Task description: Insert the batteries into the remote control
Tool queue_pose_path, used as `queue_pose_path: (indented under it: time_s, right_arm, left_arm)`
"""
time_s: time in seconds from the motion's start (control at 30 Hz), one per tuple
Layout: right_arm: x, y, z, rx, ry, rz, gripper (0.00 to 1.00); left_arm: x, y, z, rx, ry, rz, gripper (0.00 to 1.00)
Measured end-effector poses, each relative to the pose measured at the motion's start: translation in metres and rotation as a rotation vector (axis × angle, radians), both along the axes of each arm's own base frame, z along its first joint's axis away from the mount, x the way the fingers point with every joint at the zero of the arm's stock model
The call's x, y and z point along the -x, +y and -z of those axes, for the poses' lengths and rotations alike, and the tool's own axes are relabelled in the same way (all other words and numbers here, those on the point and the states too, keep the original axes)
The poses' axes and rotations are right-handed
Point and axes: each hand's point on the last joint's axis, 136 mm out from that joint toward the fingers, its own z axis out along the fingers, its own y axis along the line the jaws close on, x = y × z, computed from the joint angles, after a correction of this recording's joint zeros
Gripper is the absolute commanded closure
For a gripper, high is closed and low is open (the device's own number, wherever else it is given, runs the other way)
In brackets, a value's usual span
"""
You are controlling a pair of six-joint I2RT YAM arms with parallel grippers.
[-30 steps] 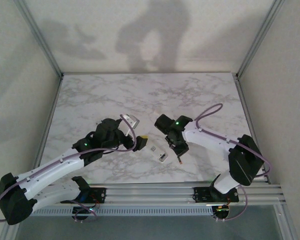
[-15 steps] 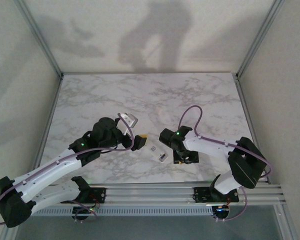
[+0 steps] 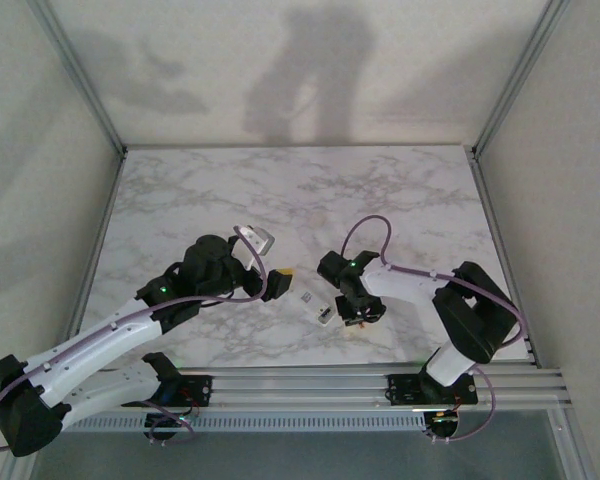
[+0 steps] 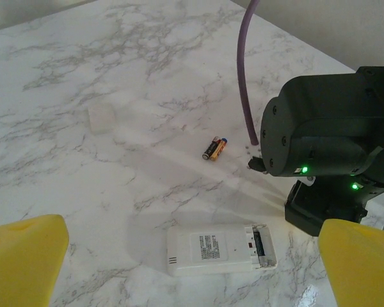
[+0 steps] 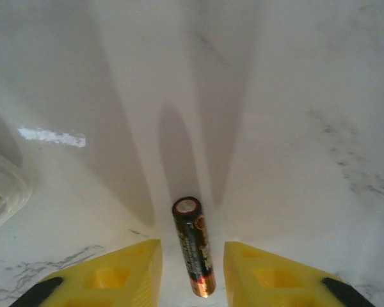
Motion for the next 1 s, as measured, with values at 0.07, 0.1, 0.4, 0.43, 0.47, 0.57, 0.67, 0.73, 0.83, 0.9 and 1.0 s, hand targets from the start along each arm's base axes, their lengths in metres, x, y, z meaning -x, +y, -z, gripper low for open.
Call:
queue_pose_path:
  time_s: [0.07,0.1,0.4,0.43,0.47,0.57,0.67,0.73,0.83,0.9,1.0]
  right_arm:
    - [0.001,0.003,0.004,-0.006,0.017,-0.032,0.84]
    - [0.000,0.005,0.004,-0.010,0.025,-0.053,0.90]
    - [-0.039,0.012,-0.038,0.077,-0.097,-0.286,1.00]
    - [-0.050,0.017,-0.050,0.079,-0.150,-0.326,1.00]
    - [-0.062,0.021,-0.062,0.091,-0.206,-0.398,1.00]
    - [-0.086,0.029,-0.084,0.139,-0.306,-0.650,1.00]
    - [-0.094,0.030,-0.079,0.200,-0.268,-0.906,1.00]
    - [-0.096,0.032,-0.069,0.210,-0.190,-1.045,1.00]
    - [-0.098,0.044,-0.057,0.178,-0.091,-1.189,1.00]
    - [-0.097,0.048,-0.048,0.168,-0.045,-1.262,1.00]
    - [-0.086,0.041,-0.030,0.167,0.043,-1.341,1.00]
  left_arm:
    - [0.000,0.000,0.000,0.000,0.000,0.000,0.00]
    - [0.000,0.000,0.000,0.000,0.000,-0.001,0.00]
    - [-0.003,0.011,-0.002,-0.019,-0.038,-0.038,0.01]
    - [-0.002,0.014,-0.003,-0.020,-0.048,-0.046,0.00]
    - [-0.003,0.019,-0.005,-0.018,-0.070,-0.065,0.00]
    - [-0.003,0.037,-0.012,0.000,-0.128,-0.130,0.00]
    - [-0.007,0.054,-0.026,0.031,-0.182,-0.198,0.00]
    - [-0.010,0.061,-0.036,0.053,-0.212,-0.231,0.00]
    - [-0.014,0.066,-0.042,0.066,-0.227,-0.258,0.00]
    - [-0.016,0.069,-0.041,0.068,-0.230,-0.267,0.01]
    - [-0.018,0.071,-0.038,0.068,-0.224,-0.273,0.00]
